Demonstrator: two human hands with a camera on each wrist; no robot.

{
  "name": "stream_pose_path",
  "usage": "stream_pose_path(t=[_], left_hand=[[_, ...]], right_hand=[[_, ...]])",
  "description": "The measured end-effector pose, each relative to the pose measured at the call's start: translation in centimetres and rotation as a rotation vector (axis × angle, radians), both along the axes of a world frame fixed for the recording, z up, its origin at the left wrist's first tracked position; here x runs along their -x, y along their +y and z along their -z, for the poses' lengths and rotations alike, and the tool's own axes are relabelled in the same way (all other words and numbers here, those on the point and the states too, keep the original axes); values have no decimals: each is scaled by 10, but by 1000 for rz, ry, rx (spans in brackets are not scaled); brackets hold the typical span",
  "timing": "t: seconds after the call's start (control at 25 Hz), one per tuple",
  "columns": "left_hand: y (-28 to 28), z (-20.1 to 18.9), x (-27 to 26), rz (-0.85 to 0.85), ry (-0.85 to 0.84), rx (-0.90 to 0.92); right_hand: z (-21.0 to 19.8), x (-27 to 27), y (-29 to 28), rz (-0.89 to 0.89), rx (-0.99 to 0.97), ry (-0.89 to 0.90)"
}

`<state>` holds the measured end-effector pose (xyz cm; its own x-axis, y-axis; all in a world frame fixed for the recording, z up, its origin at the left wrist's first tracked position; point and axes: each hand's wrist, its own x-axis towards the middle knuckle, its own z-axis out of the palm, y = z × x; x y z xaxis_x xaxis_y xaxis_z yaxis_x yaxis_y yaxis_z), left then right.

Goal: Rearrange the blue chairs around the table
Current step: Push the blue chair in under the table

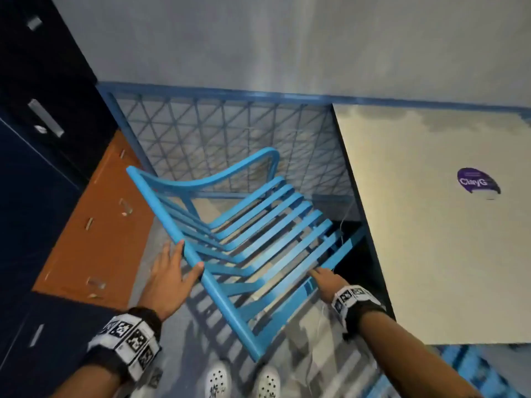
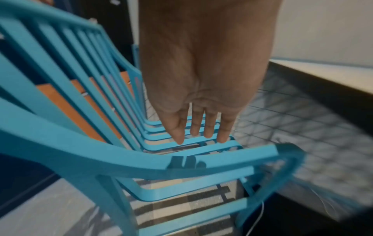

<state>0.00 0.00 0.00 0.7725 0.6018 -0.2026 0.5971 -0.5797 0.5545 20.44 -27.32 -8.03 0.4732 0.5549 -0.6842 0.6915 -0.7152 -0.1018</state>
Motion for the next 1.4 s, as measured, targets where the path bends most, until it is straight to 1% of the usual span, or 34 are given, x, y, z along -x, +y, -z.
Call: stream_pose_path(t=[0.04, 0.08, 0.12, 0.16, 0.24, 0.28, 0.32, 0.36, 0.44, 0.52, 0.6, 0.72, 0.84, 0.88, 0.96, 1.0, 1.08, 1.12, 1.16, 1.2, 1.24, 1.32, 1.4], left_hand=[[-16, 8, -3, -32, 22, 101], [-28, 12, -6, -53, -5, 188], [-42, 15, -8, -59, -49, 290], [-54, 17, -10, -56, -105, 377], [-63, 30, -7, -80, -169, 482], [-60, 34, -9, -85, -185, 523], [-55, 39, -10, -89, -222, 540], [-52, 38, -10, -71, -226, 558], [-46, 36, -7, -20, -200, 601], [-24, 30, 1, 21, -176, 603], [14, 25, 9, 122, -134, 597], [72, 17, 12, 272, 7, 539], [99, 16, -14, 399, 63, 417], [106, 16, -28, 414, 66, 422], [120, 19, -58, 444, 2, 475], [126, 21, -74, 440, -32, 458], [132, 20, -105, 378, -77, 308], [131, 18, -117, 302, -87, 209], [125, 16, -123, 179, -103, 127], [117, 16, -123, 67, -130, 59], [107, 19, -114, 12, -143, 19], [85, 27, -89, 32, -111, 4], [74, 34, -72, 46, -89, -26]], right_hand=[[15, -7, 10, -73, 13, -19], [27, -10, 18, -93, 28, -26], [39, -14, 25, -152, 95, -25], [42, -14, 31, -193, 169, -19], [72, -13, 34, -307, 317, -42], [81, -14, 32, -325, 355, -50], [87, -17, 31, -328, 360, -67], [90, -18, 31, -324, 335, -80], [89, -11, 29, -315, 282, -91], [91, 6, 36, -304, 205, -108], [91, 30, 49, -267, 132, -60], [93, 70, 71, -194, 82, 22], [96, 82, 90, -108, 84, 44], [97, 79, 97, -85, 79, 38], [101, 69, 105, -33, 68, 15], [102, 61, 111, -10, 51, -9], [104, 44, 122, 31, 29, -33], [106, 37, 127, 47, 25, -47], [107, 32, 131, 54, 32, -61], [108, 28, 134, 59, 39, -76], [109, 25, 137, 58, 42, -89], [109, 20, 140, 48, 39, -118], [109, 22, 139, 47, 31, -135]])
